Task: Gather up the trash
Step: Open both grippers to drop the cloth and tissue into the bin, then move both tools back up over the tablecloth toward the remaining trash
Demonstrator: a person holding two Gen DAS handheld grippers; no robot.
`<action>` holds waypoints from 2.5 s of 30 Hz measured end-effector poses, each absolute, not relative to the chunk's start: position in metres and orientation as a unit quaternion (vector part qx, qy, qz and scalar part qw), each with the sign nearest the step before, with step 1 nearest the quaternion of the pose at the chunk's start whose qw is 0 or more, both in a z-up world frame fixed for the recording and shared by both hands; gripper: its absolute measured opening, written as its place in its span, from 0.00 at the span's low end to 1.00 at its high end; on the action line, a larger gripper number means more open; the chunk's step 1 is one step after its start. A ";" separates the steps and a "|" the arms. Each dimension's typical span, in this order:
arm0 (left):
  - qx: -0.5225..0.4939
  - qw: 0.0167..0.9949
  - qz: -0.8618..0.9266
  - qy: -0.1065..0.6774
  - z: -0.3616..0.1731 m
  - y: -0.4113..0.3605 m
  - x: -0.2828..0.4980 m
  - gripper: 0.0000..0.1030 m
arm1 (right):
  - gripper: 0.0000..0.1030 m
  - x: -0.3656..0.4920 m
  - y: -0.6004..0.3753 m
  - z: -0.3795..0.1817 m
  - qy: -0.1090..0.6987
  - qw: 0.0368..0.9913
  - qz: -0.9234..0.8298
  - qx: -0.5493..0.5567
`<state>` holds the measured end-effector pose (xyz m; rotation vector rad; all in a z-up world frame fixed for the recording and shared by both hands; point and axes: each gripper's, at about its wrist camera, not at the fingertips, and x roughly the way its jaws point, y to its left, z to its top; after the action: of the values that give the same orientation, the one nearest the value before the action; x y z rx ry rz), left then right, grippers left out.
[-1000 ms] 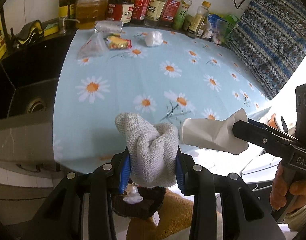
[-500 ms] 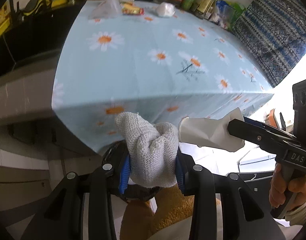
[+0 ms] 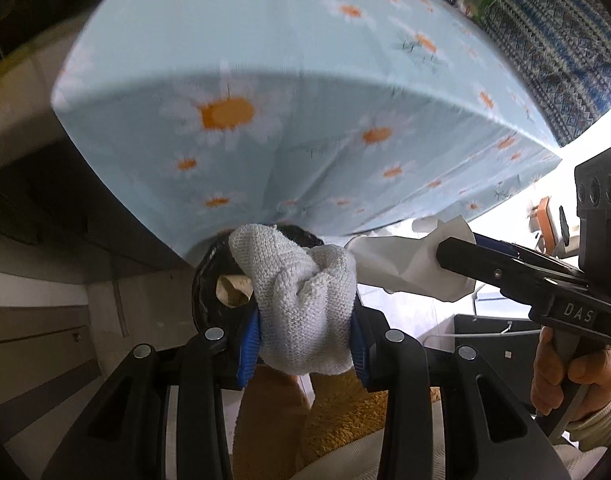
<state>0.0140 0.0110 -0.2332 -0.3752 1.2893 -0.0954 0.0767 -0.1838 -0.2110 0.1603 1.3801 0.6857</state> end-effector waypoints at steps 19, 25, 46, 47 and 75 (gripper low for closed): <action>-0.188 0.741 -0.026 0.644 -0.271 0.016 0.018 0.60 | 0.63 0.080 -0.188 -0.254 0.671 0.675 0.289 0.105; -0.195 0.743 -0.018 0.640 -0.268 0.022 0.020 0.67 | 0.67 0.083 -0.188 -0.253 0.672 0.674 0.286 0.110; -0.196 0.780 -0.014 0.594 -0.221 0.023 0.017 0.67 | 0.67 0.089 -0.185 -0.202 0.628 0.708 0.309 0.096; -0.196 0.785 -0.013 0.588 -0.215 0.023 0.017 0.67 | 0.67 0.089 -0.185 -0.198 0.622 0.713 0.309 0.092; -0.158 0.871 0.000 0.465 -0.088 0.038 0.038 0.67 | 0.80 0.140 -0.188 -0.079 0.492 0.804 0.328 0.060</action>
<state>0.0377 0.0378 -0.0885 -0.3306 0.9714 0.0009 0.1395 -0.1877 -0.0792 0.1289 1.0535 0.7033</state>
